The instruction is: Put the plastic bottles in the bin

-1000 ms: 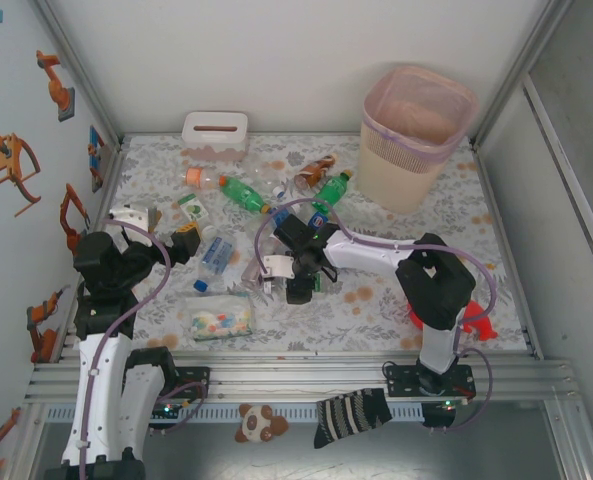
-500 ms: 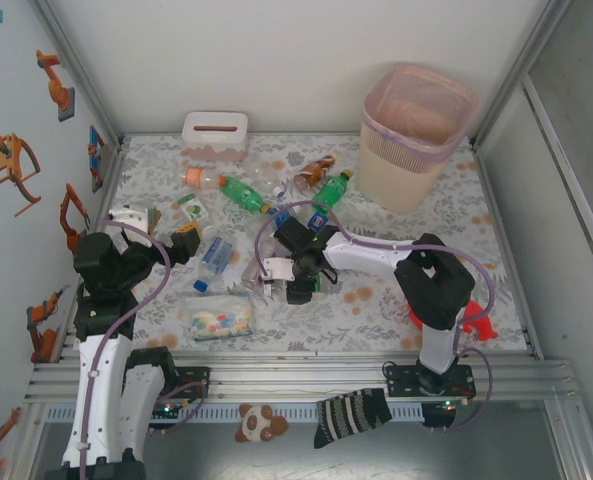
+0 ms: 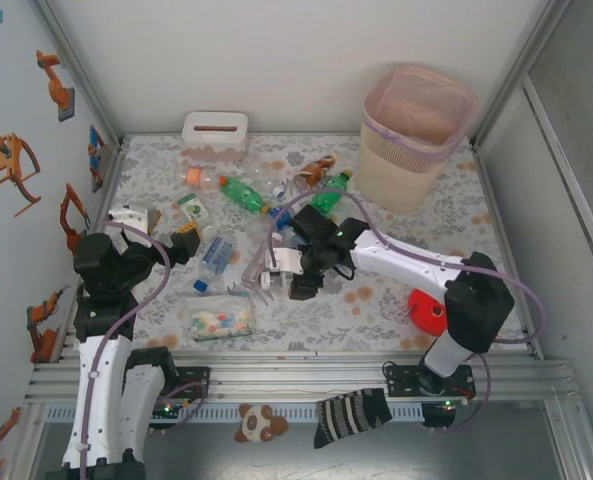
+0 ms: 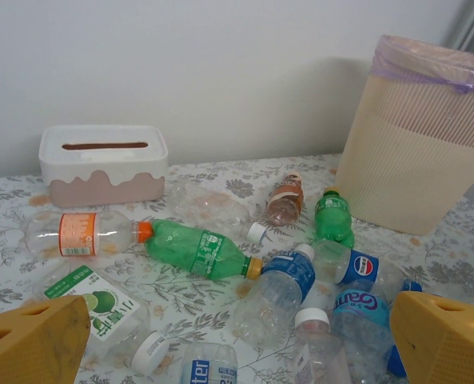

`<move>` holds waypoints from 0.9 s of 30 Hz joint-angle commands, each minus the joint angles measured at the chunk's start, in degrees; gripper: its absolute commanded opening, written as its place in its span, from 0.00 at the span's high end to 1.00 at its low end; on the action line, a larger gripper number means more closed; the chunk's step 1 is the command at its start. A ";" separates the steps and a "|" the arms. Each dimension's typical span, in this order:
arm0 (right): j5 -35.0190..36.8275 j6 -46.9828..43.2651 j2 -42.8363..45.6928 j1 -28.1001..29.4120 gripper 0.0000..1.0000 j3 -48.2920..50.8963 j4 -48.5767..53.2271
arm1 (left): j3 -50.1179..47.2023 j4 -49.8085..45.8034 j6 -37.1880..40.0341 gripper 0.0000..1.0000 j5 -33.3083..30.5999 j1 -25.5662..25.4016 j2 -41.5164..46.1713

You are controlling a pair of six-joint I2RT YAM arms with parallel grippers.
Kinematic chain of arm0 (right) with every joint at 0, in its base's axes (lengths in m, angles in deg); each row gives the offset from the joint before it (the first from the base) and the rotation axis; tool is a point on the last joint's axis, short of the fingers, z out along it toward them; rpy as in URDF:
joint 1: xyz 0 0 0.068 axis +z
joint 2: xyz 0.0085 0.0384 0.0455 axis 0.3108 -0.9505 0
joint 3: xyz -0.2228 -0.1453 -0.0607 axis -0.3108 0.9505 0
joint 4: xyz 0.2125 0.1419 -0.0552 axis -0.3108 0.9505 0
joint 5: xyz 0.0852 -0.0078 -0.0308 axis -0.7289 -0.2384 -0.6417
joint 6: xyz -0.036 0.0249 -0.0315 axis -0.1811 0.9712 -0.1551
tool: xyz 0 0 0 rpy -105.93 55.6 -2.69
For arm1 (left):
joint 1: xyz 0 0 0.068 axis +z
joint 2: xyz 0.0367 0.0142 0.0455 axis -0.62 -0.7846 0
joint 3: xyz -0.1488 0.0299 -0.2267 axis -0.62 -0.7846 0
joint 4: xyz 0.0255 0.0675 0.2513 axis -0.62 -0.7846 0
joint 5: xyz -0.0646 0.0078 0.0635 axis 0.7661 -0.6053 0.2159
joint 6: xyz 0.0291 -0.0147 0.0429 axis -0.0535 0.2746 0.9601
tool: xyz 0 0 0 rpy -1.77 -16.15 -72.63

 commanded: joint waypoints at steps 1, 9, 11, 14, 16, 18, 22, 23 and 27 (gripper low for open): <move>-3.66 4.07 3.99 -2.31 0.45 -3.24 1.66 | 0.84 0.95 0.65 0.04 0.73 -0.13 0.59; -2.77 16.28 10.10 -6.93 0.46 -6.74 -2.76 | 0.84 1.16 0.57 0.04 0.92 -0.13 0.54; -1.91 20.37 10.94 -8.21 0.48 -7.92 -4.43 | 0.84 1.15 0.54 0.04 1.10 -0.13 0.55; 0.55 25.73 11.61 -9.88 0.50 -10.22 -5.60 | 0.92 1.17 0.50 0.04 1.25 -0.12 0.42; 3.96 30.01 11.61 -11.31 0.50 -12.63 -5.79 | 0.84 1.53 0.46 0.04 1.91 -0.04 0.56; 5.76 33.87 11.61 -13.31 0.50 -15.28 -5.71 | 0.66 2.12 0.25 0.04 2.58 -0.04 0.61; 8.98 39.42 11.57 -18.09 0.51 -19.77 -5.67 | 0.64 2.20 0.06 0.04 2.86 -0.04 0.56; 9.81 40.18 11.52 -19.19 0.51 -20.73 -5.66 | 0.66 2.21 0.12 0.04 2.84 -0.04 0.56; 12.17 44.33 10.93 -25.03 0.51 -25.08 -5.46 | 0.66 2.49 0.09 0.04 2.92 -0.04 0.53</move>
